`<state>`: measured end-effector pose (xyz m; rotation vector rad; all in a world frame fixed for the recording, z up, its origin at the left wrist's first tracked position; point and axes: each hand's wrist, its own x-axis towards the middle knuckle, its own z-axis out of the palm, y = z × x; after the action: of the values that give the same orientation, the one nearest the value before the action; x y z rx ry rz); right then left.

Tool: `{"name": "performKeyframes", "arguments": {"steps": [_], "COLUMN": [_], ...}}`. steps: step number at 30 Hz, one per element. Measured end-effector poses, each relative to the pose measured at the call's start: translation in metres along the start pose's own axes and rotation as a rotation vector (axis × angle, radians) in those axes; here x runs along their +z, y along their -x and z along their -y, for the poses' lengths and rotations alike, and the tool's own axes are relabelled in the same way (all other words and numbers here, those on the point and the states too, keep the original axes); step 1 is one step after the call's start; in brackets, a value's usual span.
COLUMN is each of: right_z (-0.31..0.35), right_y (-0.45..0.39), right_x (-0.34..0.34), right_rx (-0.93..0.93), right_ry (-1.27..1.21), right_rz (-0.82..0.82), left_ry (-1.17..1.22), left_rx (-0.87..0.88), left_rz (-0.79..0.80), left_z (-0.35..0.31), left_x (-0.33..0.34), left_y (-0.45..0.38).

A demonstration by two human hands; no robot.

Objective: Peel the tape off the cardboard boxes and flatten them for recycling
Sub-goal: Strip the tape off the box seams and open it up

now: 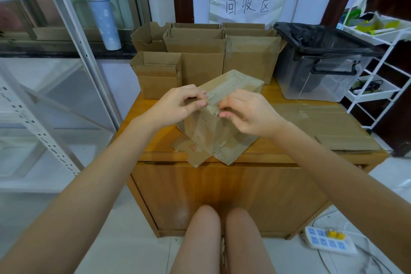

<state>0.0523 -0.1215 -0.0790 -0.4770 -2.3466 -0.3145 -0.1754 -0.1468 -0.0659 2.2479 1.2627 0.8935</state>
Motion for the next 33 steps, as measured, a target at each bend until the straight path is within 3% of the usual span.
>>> {"name": "performKeyframes", "arguments": {"steps": [5,10,14,22,27,33], "right_z": [0.028,0.068,0.078,0.078,0.071,0.062], "right_y": [0.020,0.023,0.018,0.017,0.014,0.005], "right_x": [0.002,0.007,0.012,0.009,0.001,-0.009], "right_rx": [0.555,1.066,1.195,1.241,1.427,1.463], "right_ry": [-0.025,-0.445,-0.578,-0.691,-1.044,-1.037], "right_rz": [-0.141,-0.194,-0.317,-0.317,-0.370,-0.167], "left_ry": [-0.052,-0.154,-0.185,-0.208,-0.220,-0.240], "left_rx": [0.047,0.066,0.057,0.022,0.010,0.001], "left_rz": [-0.096,-0.191,-0.224,-0.223,-0.217,-0.208], "left_z": [0.001,-0.005,-0.009,-0.013,-0.016,-0.019], "left_x": [0.014,0.027,0.033,0.034,0.036,0.036], "left_y": [0.007,0.010,0.010,0.010,0.011,0.012]}}
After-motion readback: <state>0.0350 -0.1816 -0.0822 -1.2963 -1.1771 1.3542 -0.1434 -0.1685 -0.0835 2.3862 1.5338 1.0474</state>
